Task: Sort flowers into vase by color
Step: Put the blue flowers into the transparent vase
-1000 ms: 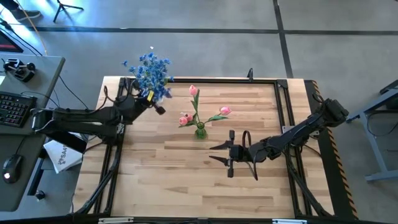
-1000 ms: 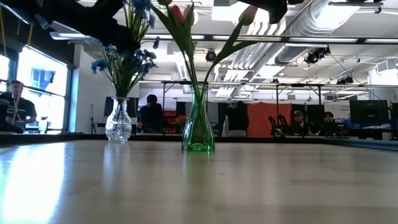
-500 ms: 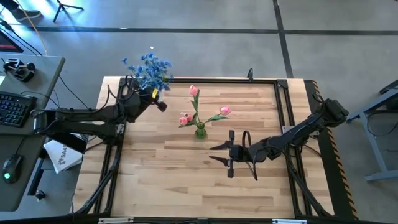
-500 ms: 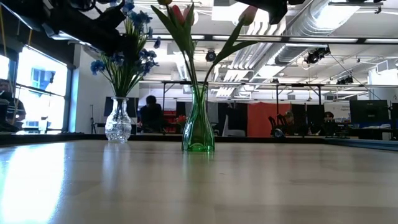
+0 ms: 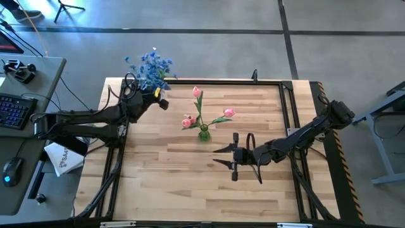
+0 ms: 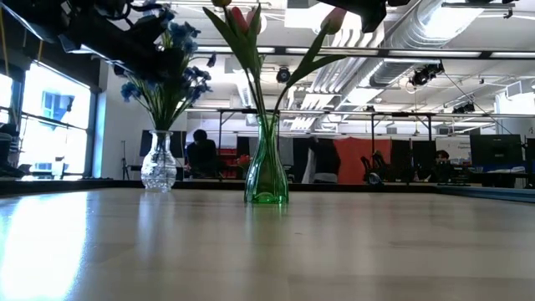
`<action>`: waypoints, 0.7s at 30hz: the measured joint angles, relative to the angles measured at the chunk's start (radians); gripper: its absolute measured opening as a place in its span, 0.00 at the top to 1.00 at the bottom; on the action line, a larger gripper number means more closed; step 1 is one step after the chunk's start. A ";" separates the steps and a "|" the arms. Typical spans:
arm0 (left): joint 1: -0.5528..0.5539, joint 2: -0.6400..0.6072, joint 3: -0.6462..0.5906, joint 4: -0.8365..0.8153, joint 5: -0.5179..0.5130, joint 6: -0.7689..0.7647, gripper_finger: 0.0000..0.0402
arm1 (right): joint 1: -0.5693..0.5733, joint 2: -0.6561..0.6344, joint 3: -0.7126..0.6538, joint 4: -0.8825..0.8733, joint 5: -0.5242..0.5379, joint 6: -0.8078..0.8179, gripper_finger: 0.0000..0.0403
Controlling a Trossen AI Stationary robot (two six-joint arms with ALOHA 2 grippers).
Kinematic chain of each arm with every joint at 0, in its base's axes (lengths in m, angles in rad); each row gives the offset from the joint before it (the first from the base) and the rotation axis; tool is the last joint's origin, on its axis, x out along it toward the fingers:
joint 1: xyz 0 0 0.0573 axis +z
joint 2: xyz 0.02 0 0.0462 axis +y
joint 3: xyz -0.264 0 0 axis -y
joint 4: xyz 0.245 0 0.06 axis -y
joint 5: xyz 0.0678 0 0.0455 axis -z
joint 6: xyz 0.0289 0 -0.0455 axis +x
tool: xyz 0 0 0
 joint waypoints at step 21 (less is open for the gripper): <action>-0.036 -0.017 0.282 -0.467 0.142 -0.095 0.62 | 0.000 0.000 0.000 -0.036 -0.002 0.027 0.67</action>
